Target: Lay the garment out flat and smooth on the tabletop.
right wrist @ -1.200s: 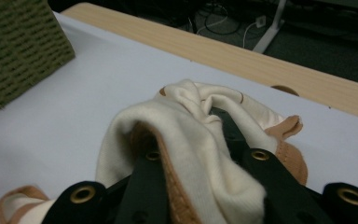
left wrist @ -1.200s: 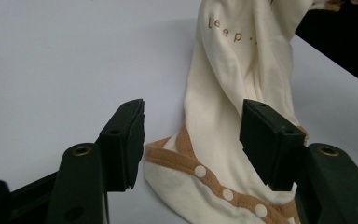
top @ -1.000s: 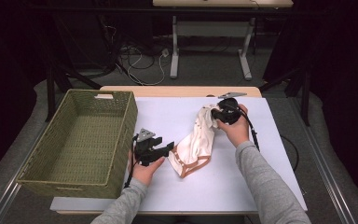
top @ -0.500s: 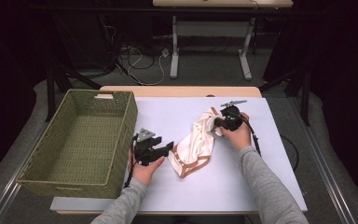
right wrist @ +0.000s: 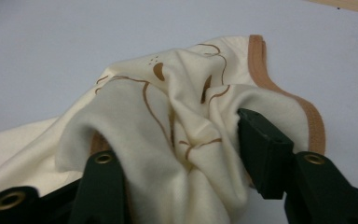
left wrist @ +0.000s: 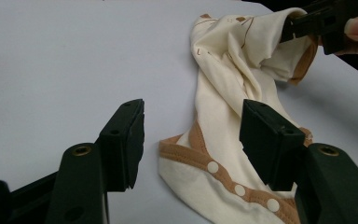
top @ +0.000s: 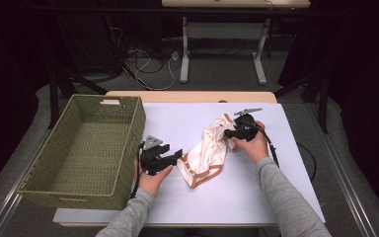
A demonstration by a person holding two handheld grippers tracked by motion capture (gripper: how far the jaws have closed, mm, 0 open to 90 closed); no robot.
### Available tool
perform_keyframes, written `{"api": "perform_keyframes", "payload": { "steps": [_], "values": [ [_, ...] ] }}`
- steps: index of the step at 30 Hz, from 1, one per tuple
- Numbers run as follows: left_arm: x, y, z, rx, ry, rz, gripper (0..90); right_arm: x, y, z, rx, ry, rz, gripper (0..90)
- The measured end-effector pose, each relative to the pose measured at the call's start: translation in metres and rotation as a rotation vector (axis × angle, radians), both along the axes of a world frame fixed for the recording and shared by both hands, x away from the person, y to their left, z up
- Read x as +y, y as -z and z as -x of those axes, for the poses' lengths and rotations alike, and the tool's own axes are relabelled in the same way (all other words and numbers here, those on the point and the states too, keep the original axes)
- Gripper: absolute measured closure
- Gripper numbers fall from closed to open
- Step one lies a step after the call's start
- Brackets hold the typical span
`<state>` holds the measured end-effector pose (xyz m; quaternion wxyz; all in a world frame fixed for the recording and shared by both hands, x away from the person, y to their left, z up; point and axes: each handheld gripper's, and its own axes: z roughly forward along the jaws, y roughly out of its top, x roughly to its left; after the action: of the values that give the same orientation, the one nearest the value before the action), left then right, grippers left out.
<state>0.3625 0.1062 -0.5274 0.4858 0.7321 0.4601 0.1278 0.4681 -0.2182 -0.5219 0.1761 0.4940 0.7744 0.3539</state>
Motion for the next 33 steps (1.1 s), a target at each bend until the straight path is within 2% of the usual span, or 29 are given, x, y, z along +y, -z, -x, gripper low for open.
{"api": "perform_keyframes", "payload": {
  "steps": [7, 9, 18, 24, 33],
  "values": [
    [0.001, -0.001, 0.0, -0.001, -0.004, 0.0, 40.1, 0.001, -0.006, 0.014, -0.017, -0.012, 0.012, 30.8],
    [0.001, -0.001, 0.0, 0.001, -0.002, -0.001, 40.1, 0.001, -0.007, 0.018, -0.003, -0.007, 0.021, 30.1],
    [0.001, -0.001, 0.0, 0.0, -0.003, -0.002, 40.1, 0.001, 0.001, 0.032, 0.028, -0.024, 0.139, 29.7],
    [0.001, -0.001, 0.001, -0.002, -0.003, -0.002, 40.1, -0.001, 0.013, 0.036, 0.069, -0.05, 0.113, 22.4],
    [0.001, -0.001, 0.0, -0.001, -0.004, -0.004, 39.9, 0.001, 0.013, 0.047, 0.056, -0.072, 0.056, 15.5]
  ]
}}
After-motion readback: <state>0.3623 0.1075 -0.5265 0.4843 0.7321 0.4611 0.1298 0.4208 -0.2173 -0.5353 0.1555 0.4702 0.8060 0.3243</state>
